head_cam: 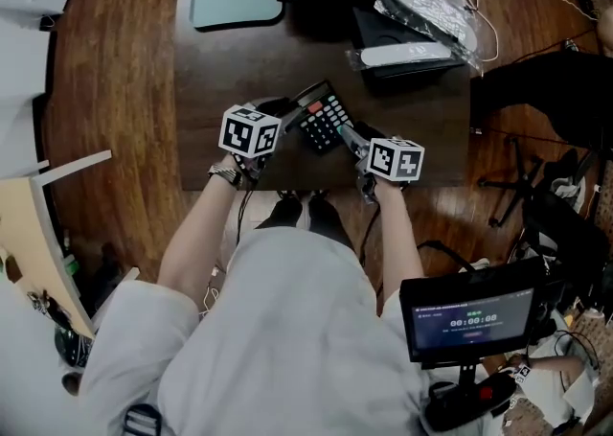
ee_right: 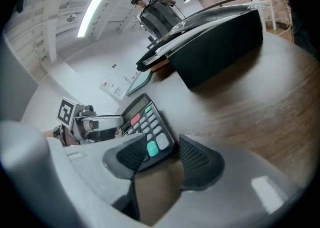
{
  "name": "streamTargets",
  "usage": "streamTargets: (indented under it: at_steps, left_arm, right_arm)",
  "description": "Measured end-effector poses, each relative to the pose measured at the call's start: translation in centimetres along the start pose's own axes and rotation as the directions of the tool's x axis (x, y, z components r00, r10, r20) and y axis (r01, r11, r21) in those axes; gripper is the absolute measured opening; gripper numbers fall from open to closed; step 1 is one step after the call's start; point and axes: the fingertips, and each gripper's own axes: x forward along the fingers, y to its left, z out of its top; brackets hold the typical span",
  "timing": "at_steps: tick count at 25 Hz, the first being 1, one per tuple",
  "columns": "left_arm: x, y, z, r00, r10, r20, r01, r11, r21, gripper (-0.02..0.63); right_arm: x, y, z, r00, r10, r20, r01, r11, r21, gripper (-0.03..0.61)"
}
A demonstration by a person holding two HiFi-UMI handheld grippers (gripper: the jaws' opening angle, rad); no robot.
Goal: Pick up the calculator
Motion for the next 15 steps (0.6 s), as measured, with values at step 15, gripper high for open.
streamTargets:
  at_steps: [15]
  left_arm:
    - [-0.8,-1.6,0.4,0.986,-0.149,0.071,0.158,0.979,-0.13,0.066]
  right_arm:
    - [-0.2,-0.1,-0.1,0.998,0.042,0.042,-0.043,0.999,0.03,0.175]
